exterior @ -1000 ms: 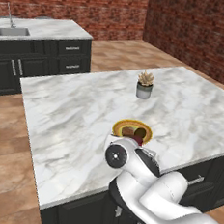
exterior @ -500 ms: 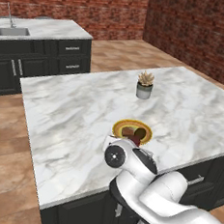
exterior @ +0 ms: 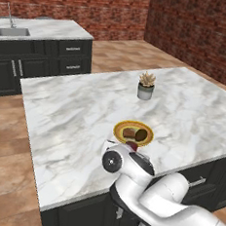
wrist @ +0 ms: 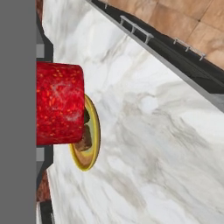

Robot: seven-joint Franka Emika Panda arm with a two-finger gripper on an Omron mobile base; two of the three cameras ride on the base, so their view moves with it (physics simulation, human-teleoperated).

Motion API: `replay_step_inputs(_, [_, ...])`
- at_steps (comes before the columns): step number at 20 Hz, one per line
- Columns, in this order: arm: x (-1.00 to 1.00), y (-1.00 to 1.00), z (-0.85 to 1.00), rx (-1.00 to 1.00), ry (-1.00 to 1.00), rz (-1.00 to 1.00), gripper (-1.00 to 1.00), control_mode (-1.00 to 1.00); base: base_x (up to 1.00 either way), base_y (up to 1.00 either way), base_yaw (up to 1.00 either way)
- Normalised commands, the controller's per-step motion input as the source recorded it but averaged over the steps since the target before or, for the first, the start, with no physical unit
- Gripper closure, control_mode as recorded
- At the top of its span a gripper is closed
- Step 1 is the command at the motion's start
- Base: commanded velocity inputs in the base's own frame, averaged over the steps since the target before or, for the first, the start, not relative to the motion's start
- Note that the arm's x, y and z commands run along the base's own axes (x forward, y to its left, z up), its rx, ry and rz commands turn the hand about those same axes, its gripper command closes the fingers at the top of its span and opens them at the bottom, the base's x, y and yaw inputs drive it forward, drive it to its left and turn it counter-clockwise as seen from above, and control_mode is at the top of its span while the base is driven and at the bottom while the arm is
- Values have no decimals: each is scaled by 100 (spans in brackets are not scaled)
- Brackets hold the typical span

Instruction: Pick the avocado and bread from the counter and place them on the plate. Then pick the jam from the cabinet and place it next to the plate. Lastly close the cabinet door.

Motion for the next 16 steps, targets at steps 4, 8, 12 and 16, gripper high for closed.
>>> replay_step_inputs(4, [13,0,-19,0,0,0,100,-100,0,0,0])
replay_step_inputs(8, [20,1,-19,0,1,0,100,-100,0,0,0])
replay_step_inputs(12, [22,1,-16,0,1,0,100,-100,0,0,0])
replay_step_inputs(16, [14,0,-16,0,0,0,100,-100,0,0,0])
